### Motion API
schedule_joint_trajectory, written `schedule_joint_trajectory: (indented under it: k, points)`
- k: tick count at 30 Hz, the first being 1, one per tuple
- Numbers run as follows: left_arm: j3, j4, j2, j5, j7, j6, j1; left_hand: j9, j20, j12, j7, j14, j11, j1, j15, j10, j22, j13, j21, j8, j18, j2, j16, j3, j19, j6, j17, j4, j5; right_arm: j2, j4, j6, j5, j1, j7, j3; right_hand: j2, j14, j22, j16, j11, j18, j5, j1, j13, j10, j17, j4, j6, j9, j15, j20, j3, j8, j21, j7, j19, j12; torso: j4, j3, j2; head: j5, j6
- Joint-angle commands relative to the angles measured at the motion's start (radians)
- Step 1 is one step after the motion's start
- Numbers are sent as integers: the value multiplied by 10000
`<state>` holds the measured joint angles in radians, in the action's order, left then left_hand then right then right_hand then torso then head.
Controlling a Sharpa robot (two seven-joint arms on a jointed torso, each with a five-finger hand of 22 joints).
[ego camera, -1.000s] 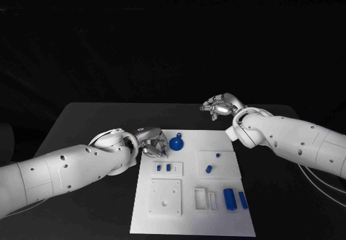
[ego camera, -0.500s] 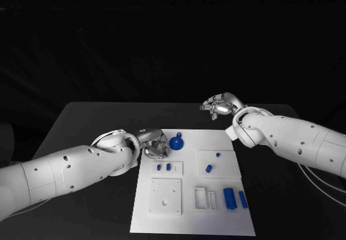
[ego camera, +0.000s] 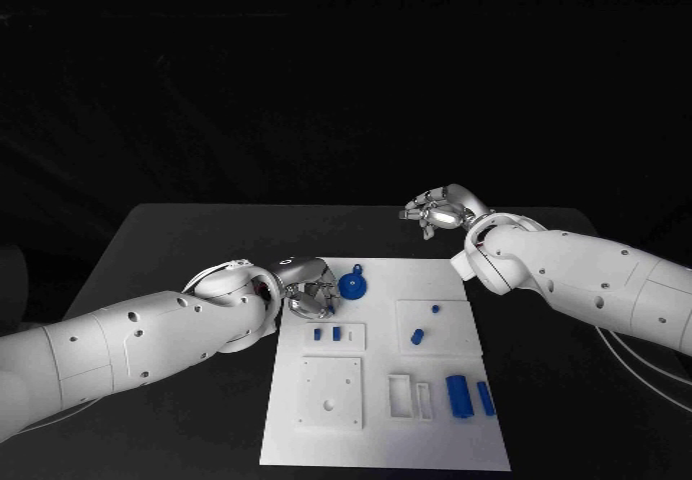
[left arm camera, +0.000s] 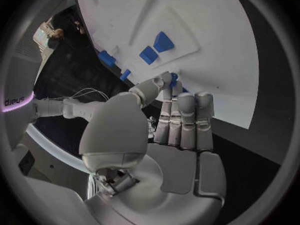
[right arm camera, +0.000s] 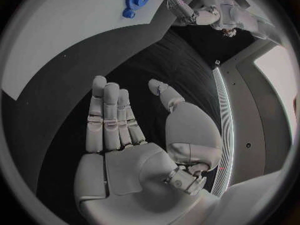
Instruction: Assemble the parts on the task board
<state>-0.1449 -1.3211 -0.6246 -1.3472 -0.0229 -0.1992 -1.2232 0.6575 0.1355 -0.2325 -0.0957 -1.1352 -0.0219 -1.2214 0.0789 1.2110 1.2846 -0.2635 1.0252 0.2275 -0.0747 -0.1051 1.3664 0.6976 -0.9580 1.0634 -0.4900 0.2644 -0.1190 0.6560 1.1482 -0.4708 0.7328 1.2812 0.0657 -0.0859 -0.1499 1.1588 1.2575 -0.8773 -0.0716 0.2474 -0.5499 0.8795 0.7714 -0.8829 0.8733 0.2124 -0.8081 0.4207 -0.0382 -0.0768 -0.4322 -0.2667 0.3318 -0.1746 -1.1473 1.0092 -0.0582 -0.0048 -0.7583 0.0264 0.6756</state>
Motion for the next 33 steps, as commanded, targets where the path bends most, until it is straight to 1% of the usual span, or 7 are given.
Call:
schedule_joint_trajectory:
  k: [1,11,19,23,25,28,33]
  points:
    - [-23,-50,22,24,20,260,18,-16,392,-53,-1,-58,-97,26,8,661,14,-325,64,40,-316,111,34,67,-9,72,15,12,-22,-2,4,91,14,-4,99,4,34,-37,13,61,7,144,-59,-67,-13,56,11,43,7,-13,13,-4,11,-50,-63,-78,-35,57,2,-1,1,1,10]
    - [-121,-17,47,-451,115,260,17,-24,391,-28,-1,-38,-100,14,5,663,21,-328,60,38,-313,100,25,75,7,68,22,40,-20,4,8,95,14,-6,100,4,35,-36,16,62,7,144,-59,-69,-20,57,13,43,8,-14,13,-4,11,-50,-68,-78,-36,62,1,-2,1,5,19]
    - [-345,68,170,-1069,60,-28,17,-36,386,-15,0,-11,-100,9,3,685,33,-340,58,38,-305,51,26,79,33,72,23,56,-8,-6,-7,102,14,-22,102,4,36,-36,18,63,7,144,-59,-69,-24,58,13,43,8,-15,13,-4,11,-51,-71,-78,-37,66,-2,-6,-5,14,29]
    - [-490,47,196,-1459,-83,-392,17,-42,386,-11,2,-5,-99,-1,4,693,37,-345,58,40,-303,37,29,86,39,78,23,59,-2,3,-9,99,14,-26,103,4,37,-36,19,63,7,144,-59,-70,-27,59,14,42,8,-16,13,-4,11,-51,-73,-78,-38,68,5,-8,-6,23,42]
    - [-536,19,187,-1735,-159,-512,17,-49,389,-12,10,-7,-92,-21,10,720,44,-356,64,49,-303,14,43,98,39,100,18,63,-2,15,1,98,14,-27,102,4,37,-36,20,64,7,144,-59,-71,-29,59,14,42,9,-16,13,-4,11,-51,-74,-78,-38,68,2,-8,-3,26,44]
    - [-564,-15,173,-1907,-198,-669,16,-60,396,-11,25,-20,-80,-45,21,760,55,-373,75,66,-303,-31,68,115,29,140,10,62,-23,15,-4,96,14,-29,102,4,37,-36,21,64,7,144,-59,-72,-30,60,14,42,9,-16,13,-4,12,-51,-75,-78,-38,69,-5,-5,-1,31,46]
    - [-577,-45,151,-2040,-169,-598,16,-73,404,-6,38,-35,-70,-60,31,795,64,-388,88,79,-304,-69,92,128,14,176,3,49,-37,14,4,102,14,-31,103,4,36,-36,22,64,6,144,-59,-73,-34,61,14,42,9,-17,14,-4,12,-51,-77,-79,-39,72,-2,0,2,34,40]
